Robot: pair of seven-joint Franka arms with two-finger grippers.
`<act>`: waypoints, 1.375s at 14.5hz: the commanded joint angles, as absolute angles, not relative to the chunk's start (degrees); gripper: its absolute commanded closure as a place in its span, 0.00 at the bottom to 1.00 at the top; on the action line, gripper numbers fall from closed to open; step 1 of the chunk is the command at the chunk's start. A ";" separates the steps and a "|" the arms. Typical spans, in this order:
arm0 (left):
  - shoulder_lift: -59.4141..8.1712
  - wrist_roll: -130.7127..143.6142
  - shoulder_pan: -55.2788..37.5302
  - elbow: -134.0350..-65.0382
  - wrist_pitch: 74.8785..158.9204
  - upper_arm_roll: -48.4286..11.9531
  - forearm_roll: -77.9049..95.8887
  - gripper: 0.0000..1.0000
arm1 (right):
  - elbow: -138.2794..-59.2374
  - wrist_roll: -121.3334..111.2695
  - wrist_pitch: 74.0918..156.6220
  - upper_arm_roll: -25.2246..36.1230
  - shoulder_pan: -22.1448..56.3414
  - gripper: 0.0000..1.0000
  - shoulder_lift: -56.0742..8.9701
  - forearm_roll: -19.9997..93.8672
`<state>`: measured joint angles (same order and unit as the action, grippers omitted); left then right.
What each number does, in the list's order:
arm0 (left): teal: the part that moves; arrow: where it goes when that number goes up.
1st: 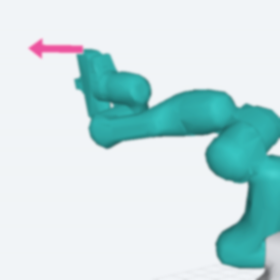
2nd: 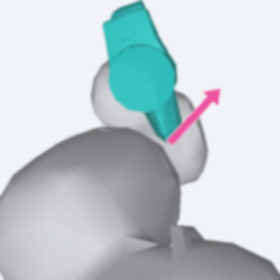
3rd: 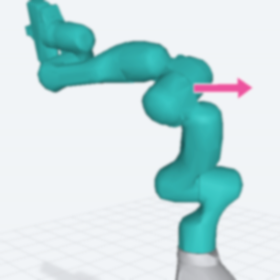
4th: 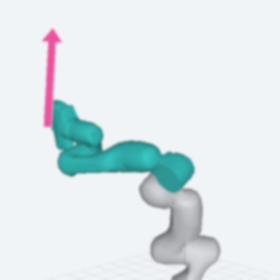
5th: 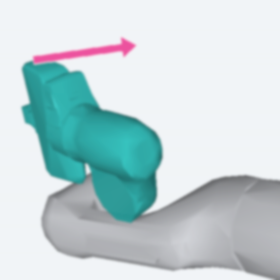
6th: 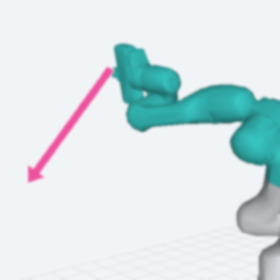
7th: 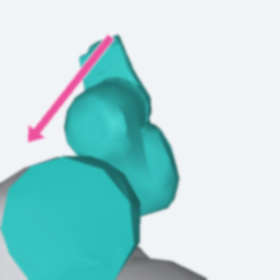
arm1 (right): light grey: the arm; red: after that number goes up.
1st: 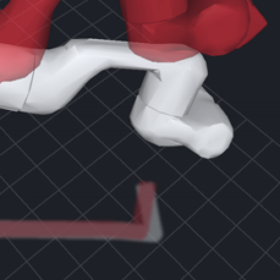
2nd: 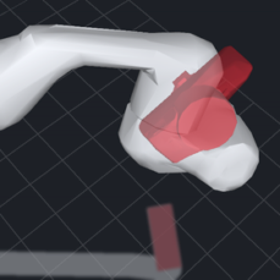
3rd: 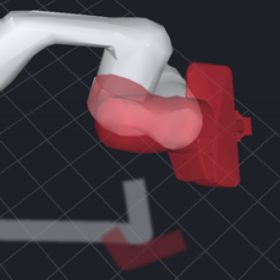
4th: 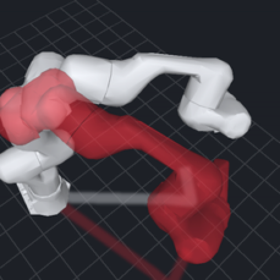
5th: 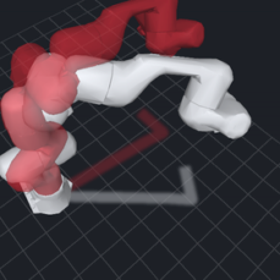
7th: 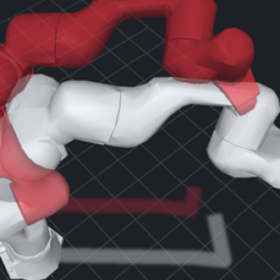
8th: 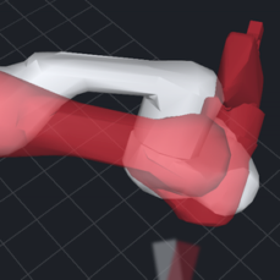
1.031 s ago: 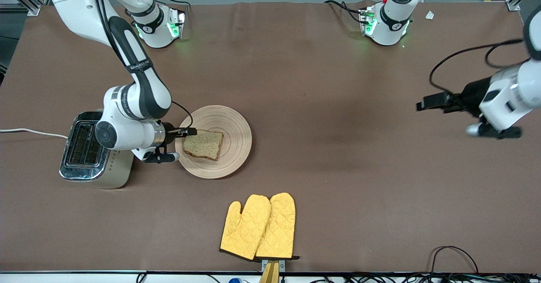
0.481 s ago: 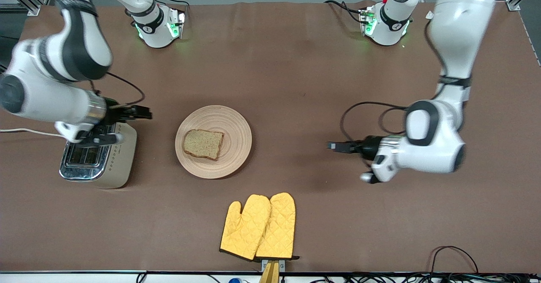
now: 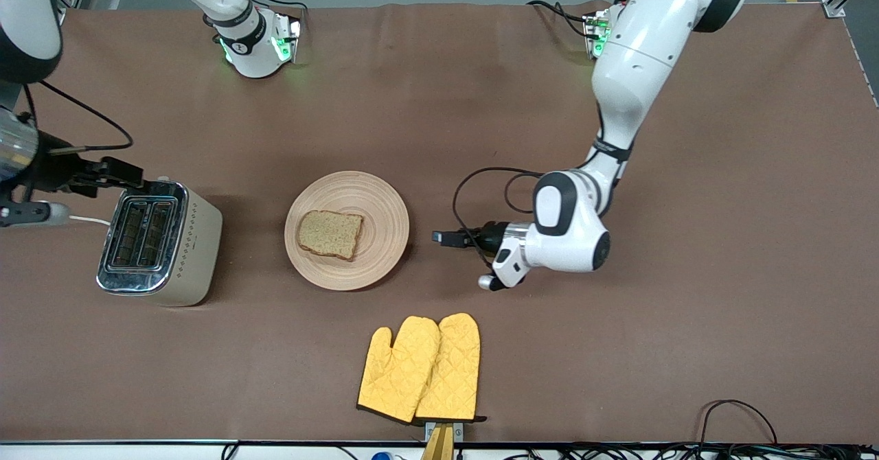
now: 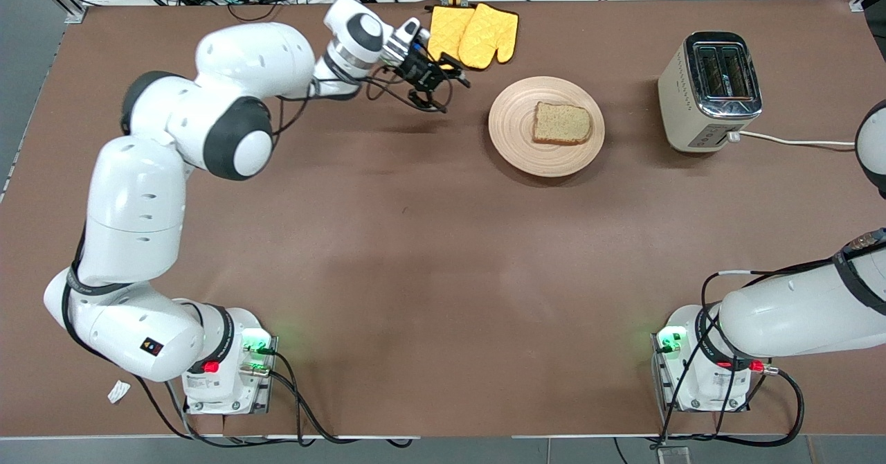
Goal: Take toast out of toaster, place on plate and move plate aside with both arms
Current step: 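Reach the left gripper to the plate rim and grasp it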
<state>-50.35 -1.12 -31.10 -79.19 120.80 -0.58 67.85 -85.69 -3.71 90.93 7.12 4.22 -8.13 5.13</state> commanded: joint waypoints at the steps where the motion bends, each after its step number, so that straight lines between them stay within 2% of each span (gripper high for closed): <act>1: -54.31 -4.38 -33.83 -74.80 124.00 -0.18 72.93 0.00 | -80.53 -4.22 90.18 6.59 2.29 0.00 -7.20 0.90; 7: -57.83 -8.78 -39.72 -73.21 132.35 -0.18 78.13 0.00 | -78.84 -3.78 87.89 6.59 1.93 0.00 -7.21 -0.62; 10: -58.44 -9.05 -42.79 -73.30 137.09 -0.18 78.93 0.10 | -79.19 -3.69 87.19 6.50 1.94 0.00 -6.86 -0.70; 11: -58.53 -9.66 -43.67 -73.39 138.50 -0.09 78.84 0.35 | -79.97 -3.60 87.10 6.50 1.93 0.00 -6.51 -0.62; 12: -58.62 -10.71 -43.86 -73.39 139.21 -0.17 78.92 0.67 | -82.42 -3.60 88.06 6.50 1.93 0.00 -4.94 -0.62; 13: -58.62 -10.72 -43.77 -73.56 139.22 -0.09 78.93 0.85 | -83.83 -3.60 88.76 6.50 2.11 0.00 -3.96 -0.62; 14: -58.62 -10.81 -43.60 -73.74 139.22 -0.09 78.93 0.96 | -84.11 -3.43 89.03 6.50 2.02 0.00 -3.87 -0.62; 15: -58.54 -10.98 -43.51 -73.74 139.22 -0.09 78.93 0.99 | -84.11 -3.43 89.12 6.50 1.93 0.00 -3.95 -0.62; 20: -57.48 -14.85 -41.75 -74.62 138.78 -0.09 78.58 1.00 | -84.02 -3.52 89.12 5.01 -1.40 0.00 -4.04 -0.44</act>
<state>-57.77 -14.26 -42.28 -74.61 138.50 -0.32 78.09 -81.59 -3.83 88.21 6.69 0.22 -6.21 0.43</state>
